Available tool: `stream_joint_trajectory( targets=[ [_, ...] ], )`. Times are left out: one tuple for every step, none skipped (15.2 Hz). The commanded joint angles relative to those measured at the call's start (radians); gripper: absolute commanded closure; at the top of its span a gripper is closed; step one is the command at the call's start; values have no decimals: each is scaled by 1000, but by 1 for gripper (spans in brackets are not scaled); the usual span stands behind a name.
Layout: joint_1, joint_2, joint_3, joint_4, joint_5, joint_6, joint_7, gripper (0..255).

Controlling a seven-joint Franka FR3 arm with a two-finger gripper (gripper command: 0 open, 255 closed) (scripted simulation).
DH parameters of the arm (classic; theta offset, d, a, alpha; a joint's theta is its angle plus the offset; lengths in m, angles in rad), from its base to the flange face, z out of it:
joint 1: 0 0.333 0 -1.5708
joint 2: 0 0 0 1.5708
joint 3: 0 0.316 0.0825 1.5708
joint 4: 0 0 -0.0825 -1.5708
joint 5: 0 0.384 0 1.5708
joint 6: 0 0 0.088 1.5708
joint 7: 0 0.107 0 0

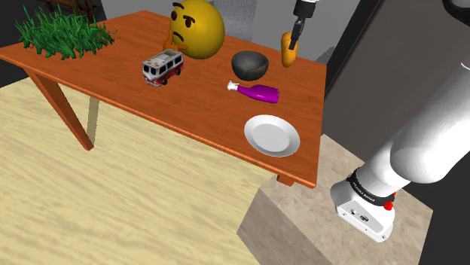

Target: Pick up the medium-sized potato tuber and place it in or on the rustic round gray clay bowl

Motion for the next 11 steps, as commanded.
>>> stream_joint_trajectory(
  targets=[
    [9,67,13,92,23,-28,21,255],
    [12,101,18,138,34,-41,30,255],
    [14,136,23,186,44,-55,38,255],
    [15,173,29,237,54,-71,47,255],
    [16,210,34,291,65,-88,56,255],
    [16,250,40,348,75,-108,65,255],
    [14,291,45,410,85,-129,75,255],
    [12,335,51,477,95,-153,85,255],
    [8,388,57,561,106,-183,97,255],
    [9,385,58,543,106,-168,96,255],
    [11,383,58,526,105,-153,96,255]
  ],
)
